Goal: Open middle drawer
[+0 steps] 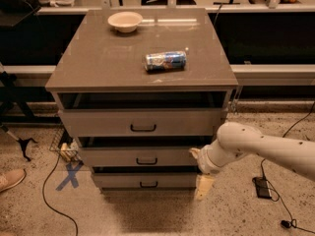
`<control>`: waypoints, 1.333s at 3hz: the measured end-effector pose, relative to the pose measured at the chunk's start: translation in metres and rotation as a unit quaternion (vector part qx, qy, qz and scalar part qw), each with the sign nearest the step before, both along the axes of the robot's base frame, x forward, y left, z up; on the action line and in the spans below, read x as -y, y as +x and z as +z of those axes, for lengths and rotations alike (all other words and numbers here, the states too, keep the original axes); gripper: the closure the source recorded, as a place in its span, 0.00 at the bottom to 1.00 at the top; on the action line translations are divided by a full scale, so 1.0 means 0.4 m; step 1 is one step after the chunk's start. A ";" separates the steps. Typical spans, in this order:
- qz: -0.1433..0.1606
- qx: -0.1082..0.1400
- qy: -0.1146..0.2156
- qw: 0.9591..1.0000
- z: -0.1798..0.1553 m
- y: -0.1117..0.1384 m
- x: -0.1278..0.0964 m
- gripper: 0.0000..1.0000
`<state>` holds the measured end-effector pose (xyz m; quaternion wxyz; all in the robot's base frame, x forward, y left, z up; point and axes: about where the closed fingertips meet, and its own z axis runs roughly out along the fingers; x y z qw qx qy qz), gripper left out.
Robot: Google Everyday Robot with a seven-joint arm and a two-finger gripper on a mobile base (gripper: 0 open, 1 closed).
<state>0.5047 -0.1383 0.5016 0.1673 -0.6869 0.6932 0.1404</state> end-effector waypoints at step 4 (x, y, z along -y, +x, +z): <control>-0.051 0.084 -0.015 0.995 -0.058 0.168 -0.012 0.00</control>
Offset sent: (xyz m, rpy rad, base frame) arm 0.0721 0.0002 -0.0203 -0.0447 -0.2147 -0.1279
